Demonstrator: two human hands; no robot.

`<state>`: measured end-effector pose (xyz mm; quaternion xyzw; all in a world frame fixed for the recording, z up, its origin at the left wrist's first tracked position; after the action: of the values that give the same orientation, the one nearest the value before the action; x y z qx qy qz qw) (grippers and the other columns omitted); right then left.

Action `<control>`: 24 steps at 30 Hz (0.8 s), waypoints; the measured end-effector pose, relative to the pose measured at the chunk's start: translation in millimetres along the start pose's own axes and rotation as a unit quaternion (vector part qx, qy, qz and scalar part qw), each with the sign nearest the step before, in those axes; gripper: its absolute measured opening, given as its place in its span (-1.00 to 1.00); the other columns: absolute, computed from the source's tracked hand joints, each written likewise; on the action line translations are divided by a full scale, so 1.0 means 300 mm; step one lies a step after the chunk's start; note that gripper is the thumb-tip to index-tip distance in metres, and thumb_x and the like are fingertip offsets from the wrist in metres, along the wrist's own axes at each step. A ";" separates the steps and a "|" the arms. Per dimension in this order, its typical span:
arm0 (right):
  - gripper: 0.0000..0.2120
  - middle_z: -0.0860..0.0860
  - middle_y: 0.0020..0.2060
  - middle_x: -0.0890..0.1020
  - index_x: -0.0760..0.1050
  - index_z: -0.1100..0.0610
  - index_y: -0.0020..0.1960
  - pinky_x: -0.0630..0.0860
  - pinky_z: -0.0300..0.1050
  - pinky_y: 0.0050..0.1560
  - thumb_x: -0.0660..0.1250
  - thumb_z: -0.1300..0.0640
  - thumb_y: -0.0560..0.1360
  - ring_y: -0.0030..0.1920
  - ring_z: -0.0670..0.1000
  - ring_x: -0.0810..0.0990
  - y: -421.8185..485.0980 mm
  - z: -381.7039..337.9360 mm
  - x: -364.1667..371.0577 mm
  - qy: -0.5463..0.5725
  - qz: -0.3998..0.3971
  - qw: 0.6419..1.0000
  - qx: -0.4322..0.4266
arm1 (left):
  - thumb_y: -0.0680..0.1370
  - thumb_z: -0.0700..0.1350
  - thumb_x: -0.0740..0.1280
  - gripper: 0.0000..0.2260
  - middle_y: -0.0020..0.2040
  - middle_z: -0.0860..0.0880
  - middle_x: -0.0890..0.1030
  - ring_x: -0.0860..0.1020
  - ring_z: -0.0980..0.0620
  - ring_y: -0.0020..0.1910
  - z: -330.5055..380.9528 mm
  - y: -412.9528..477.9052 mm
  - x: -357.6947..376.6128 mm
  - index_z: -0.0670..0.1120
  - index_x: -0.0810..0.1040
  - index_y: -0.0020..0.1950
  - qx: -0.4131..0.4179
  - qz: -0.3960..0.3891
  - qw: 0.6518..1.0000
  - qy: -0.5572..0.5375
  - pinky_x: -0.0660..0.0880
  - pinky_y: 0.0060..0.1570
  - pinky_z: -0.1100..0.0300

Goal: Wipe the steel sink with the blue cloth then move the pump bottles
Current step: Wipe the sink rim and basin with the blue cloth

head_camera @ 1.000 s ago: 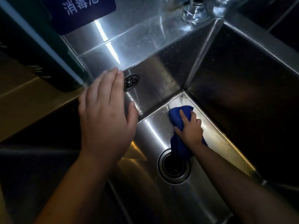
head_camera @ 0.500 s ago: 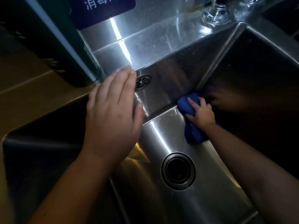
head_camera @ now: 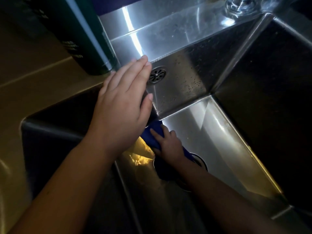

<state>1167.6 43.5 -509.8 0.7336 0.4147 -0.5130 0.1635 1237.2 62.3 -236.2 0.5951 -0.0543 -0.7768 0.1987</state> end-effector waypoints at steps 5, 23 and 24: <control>-0.41 0.32 0.27 0.45 0.42 0.03 0.32 0.52 0.16 -0.13 0.41 0.00 0.30 -0.06 0.35 0.54 0.006 0.156 -0.084 0.017 0.026 0.999 0.037 | 0.52 -0.10 0.12 -0.54 0.40 -0.12 0.34 0.24 -0.04 0.37 -0.004 -0.003 -0.007 -0.21 0.31 0.40 0.010 0.000 1.000 -0.004 0.17 0.34 -0.07; -0.38 0.25 0.38 0.32 0.29 -0.03 0.40 0.47 0.14 0.01 0.38 -0.03 0.39 0.12 0.33 0.44 0.028 0.201 -0.122 -0.036 0.035 0.997 0.064 | 0.49 -0.07 0.12 -0.53 0.39 -0.10 0.36 0.26 -0.03 0.36 -0.010 -0.003 -0.013 -0.19 0.34 0.38 0.005 0.006 1.000 -0.008 0.10 0.32 0.06; -0.38 0.20 0.42 0.26 0.23 -0.06 0.43 0.43 0.12 0.06 0.35 -0.04 0.42 0.17 0.30 0.38 0.055 0.225 -0.139 -0.040 0.029 0.995 0.083 | 0.49 -0.07 0.12 -0.53 0.39 -0.10 0.36 0.26 -0.03 0.36 -0.009 -0.003 -0.012 -0.19 0.34 0.38 0.005 0.006 1.000 -0.008 0.10 0.32 0.06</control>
<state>1133.2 -29.8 -504.1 0.7355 0.3425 -0.5690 0.1336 1240.4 64.9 -233.9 0.5897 -0.0636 -0.7798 0.2001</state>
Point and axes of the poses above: each hand's wrist, its own y-axis towards the middle knuckle, its own x-axis out of the palm, z = x × y, the point moved 9 cm from there along y, towards the middle knuckle
